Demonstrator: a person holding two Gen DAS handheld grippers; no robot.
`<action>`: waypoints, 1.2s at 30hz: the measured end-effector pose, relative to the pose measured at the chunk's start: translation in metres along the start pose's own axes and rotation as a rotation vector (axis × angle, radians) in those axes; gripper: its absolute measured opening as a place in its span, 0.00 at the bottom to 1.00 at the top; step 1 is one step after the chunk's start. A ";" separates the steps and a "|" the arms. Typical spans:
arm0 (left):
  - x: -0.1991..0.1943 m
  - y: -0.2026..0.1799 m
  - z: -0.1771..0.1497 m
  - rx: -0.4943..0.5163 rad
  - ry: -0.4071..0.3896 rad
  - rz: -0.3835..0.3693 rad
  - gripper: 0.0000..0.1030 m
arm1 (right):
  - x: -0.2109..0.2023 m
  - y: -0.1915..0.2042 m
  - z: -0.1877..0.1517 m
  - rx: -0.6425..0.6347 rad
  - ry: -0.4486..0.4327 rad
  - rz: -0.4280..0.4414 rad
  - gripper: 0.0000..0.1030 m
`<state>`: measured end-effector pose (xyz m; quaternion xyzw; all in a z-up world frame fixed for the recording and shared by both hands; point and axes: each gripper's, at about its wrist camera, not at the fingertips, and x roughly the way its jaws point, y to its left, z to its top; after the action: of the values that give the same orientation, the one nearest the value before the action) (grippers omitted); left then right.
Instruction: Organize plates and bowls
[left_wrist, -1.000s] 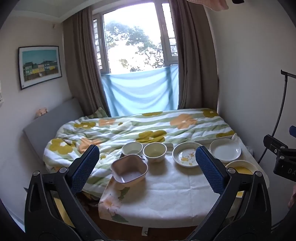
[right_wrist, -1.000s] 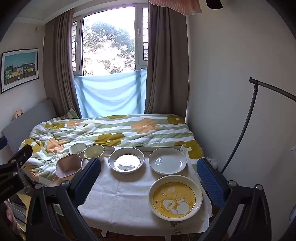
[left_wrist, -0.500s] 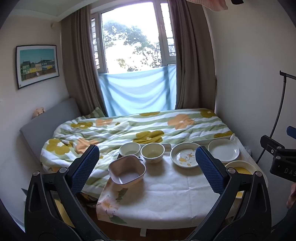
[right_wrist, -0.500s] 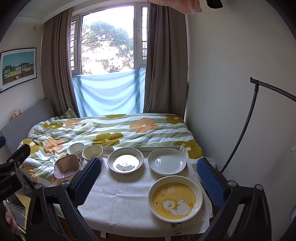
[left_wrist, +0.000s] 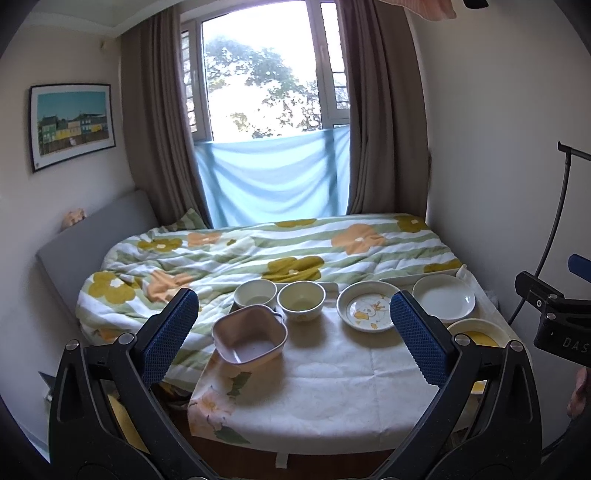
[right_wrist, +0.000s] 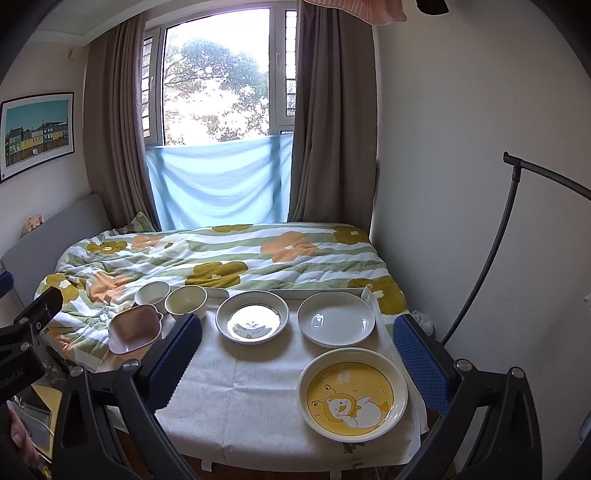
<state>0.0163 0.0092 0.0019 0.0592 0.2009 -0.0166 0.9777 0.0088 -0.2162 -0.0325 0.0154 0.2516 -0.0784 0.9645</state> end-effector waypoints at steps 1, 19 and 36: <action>0.000 0.001 -0.001 -0.002 0.001 -0.002 1.00 | 0.000 0.000 0.000 0.000 0.000 0.000 1.00; 0.004 0.004 -0.002 -0.010 0.001 -0.005 1.00 | 0.000 0.001 -0.001 0.003 0.000 0.000 1.00; 0.001 0.010 -0.005 -0.016 -0.006 -0.011 1.00 | 0.000 0.003 -0.001 0.003 0.001 0.002 1.00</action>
<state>0.0162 0.0200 -0.0020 0.0503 0.1982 -0.0204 0.9787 0.0090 -0.2135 -0.0334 0.0170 0.2520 -0.0778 0.9645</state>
